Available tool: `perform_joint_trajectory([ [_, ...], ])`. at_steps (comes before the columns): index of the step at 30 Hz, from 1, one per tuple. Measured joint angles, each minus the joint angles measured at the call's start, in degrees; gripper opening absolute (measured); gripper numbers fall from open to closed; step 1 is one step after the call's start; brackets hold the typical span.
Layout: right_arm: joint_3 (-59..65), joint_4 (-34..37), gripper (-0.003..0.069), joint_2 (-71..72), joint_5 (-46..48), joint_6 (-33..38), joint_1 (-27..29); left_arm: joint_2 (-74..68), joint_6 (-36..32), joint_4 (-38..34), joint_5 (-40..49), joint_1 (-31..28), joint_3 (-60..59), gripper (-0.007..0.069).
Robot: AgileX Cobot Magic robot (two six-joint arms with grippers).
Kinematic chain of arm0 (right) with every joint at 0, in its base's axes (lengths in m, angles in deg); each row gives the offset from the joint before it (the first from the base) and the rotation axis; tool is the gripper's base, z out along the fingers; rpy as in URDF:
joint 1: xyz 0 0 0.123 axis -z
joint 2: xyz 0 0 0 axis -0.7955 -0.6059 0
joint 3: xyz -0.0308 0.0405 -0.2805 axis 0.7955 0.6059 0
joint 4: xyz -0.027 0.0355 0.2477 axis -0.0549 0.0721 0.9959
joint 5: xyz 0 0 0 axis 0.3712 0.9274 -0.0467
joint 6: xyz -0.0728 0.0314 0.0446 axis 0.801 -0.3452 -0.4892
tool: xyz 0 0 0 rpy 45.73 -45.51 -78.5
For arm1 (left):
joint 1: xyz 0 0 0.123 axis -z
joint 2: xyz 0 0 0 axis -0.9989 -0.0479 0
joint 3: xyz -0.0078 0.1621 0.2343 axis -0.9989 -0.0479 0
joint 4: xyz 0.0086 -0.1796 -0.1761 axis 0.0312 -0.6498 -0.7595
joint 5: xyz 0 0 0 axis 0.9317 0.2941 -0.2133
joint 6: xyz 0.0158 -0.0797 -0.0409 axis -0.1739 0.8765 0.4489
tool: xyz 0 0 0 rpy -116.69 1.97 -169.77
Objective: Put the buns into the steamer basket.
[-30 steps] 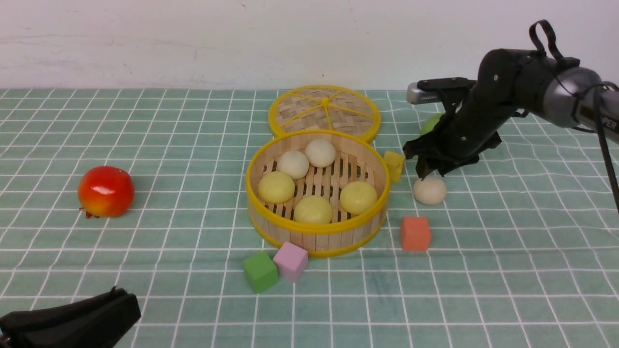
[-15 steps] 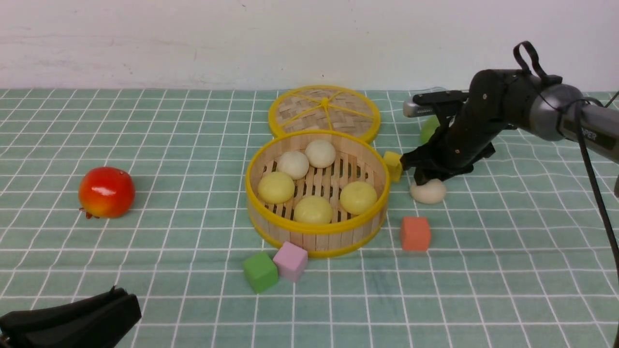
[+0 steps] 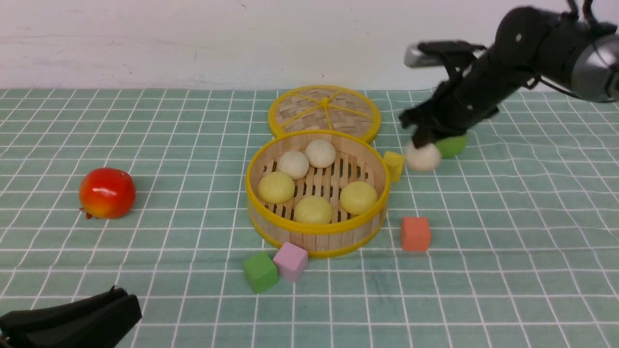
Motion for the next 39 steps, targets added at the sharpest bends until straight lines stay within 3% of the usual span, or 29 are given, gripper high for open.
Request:
perform_joint_trajectory([
  [2,0.0,5.9,0.001,0.5,-3.1,4.6,-2.3,0.0,0.0,0.0,0.0,0.0,0.0,0.0092],
  [6,0.0,9.6,0.001,-1.0,-9.4,7.5,-5.4,0.0,0.0,0.0,0.0,0.0,0.0,0.0097],
  [21,0.1,10.3,0.0051,-10.2,-19.8,8.2,-6.9,0.0,0.0,0.0,0.0,0.0,0.0,0.0113],
  [25,0.1,10.4,0.011,-11.0,-20.3,8.2,-6.9,0.0,0.0,0.0,0.0,0.0,0.0,0.0118],
  [32,0.1,10.5,0.0429,-10.7,-19.7,8.2,-6.9,0.0,0.0,0.0,0.0,0.0,0.0,0.0128],
  [34,0.2,10.2,0.049,-9.3,-17.0,8.2,-6.7,0.0,0.0,0.0,0.0,0.0,0.0,0.0129],
  [36,0.4,9.4,0.0524,-6.5,-12.5,8.1,-6.3,0.0,0.0,0.0,0.0,0.0,0.0,0.0131],
  [39,0.4,6.5,0.0519,-1.0,-5.1,5.8,-5.6,0.0,0.0,0.0,0.0,0.0,0.0,0.0133],
])
